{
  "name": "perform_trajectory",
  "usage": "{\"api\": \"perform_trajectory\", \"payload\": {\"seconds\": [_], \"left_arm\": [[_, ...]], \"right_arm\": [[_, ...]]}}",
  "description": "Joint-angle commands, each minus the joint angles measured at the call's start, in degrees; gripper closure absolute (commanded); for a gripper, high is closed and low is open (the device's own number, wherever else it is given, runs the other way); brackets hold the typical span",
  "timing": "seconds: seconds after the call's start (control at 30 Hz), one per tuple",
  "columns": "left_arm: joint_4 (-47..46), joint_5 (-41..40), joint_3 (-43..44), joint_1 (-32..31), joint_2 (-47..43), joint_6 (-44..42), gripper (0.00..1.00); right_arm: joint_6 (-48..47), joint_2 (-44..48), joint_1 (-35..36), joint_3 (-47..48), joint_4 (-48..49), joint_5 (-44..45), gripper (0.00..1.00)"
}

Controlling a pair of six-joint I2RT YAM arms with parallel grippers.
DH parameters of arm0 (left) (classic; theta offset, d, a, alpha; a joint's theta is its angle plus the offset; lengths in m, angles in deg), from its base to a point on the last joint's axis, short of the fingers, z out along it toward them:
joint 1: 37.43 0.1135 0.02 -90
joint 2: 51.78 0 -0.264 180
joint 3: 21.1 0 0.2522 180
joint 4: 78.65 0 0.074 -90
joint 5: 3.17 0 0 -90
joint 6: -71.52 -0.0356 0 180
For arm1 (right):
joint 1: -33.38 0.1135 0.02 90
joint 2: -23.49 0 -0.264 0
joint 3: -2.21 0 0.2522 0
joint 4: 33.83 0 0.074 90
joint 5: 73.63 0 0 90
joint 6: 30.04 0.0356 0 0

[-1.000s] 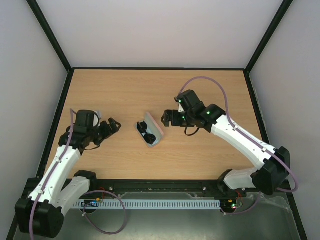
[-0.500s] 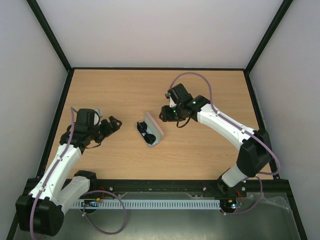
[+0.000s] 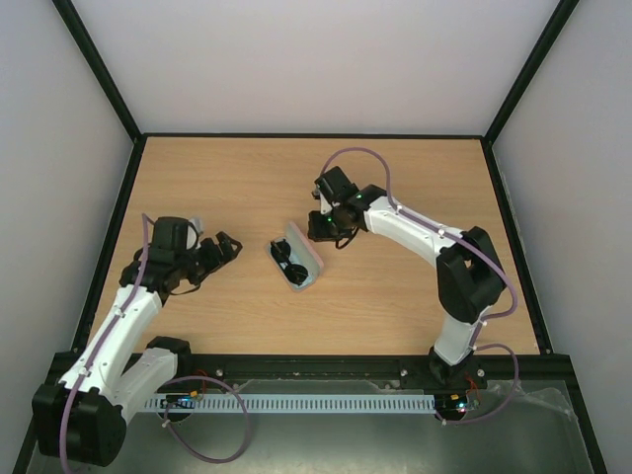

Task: Organize the sunglasses
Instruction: Close the sunglasses case at the center of the board.

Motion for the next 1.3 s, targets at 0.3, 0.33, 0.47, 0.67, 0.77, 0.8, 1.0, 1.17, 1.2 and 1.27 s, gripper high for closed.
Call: {"api": "perform_trajectory", "payload": {"seconds": [0.3, 0.33, 0.47, 0.67, 0.77, 0.8, 1.0, 1.17, 1.2, 1.27], "left_arm": [[-1.5, 1.42, -1.9, 0.36, 0.11, -0.44, 0.01], [-1.58, 1.39, -1.97, 0.36, 0.18, -0.41, 0.01], [-1.76, 1.37, -2.12, 0.38, 0.18, -0.44, 0.01], [-2.03, 1.55, -2.32, 0.41, 0.38, -0.51, 0.01], [-2.03, 1.5, -2.45, 0.36, 0.19, -0.5, 0.01], [-1.96, 1.57, -2.56, 0.38, 0.22, -0.61, 0.01], [-1.96, 1.57, -2.78, 0.36, -0.12, -0.57, 0.01], [-1.79, 1.62, -2.82, 0.36, -0.21, -0.57, 0.01], [-1.77, 1.58, -2.77, 0.36, -0.22, -0.59, 0.01], [-1.63, 1.61, -2.7, 0.36, -0.28, -0.66, 0.01]], "right_arm": [[-0.37, -5.45, 2.84, 0.92, 1.7, -4.71, 0.78], [-0.37, -5.69, 3.23, 0.93, 1.69, -4.66, 0.78], [-0.49, -6.7, 5.28, 1.38, 1.27, -3.25, 0.78], [-0.85, -8.77, 8.18, 2.55, 0.04, -0.77, 0.81], [-1.01, -9.69, 9.33, 3.0, -0.49, -0.17, 0.81], [-1.02, -9.92, 9.62, 3.08, -0.58, -0.07, 0.81], [-0.94, -10.58, 10.29, 3.33, -0.68, -0.04, 0.81], [-0.86, -10.95, 10.4, 3.71, -1.01, 0.12, 0.81], [-0.81, -10.83, 10.42, 3.73, -1.03, 0.27, 0.81], [-0.66, -10.26, 10.45, 3.54, -1.09, 0.42, 0.81]]}}
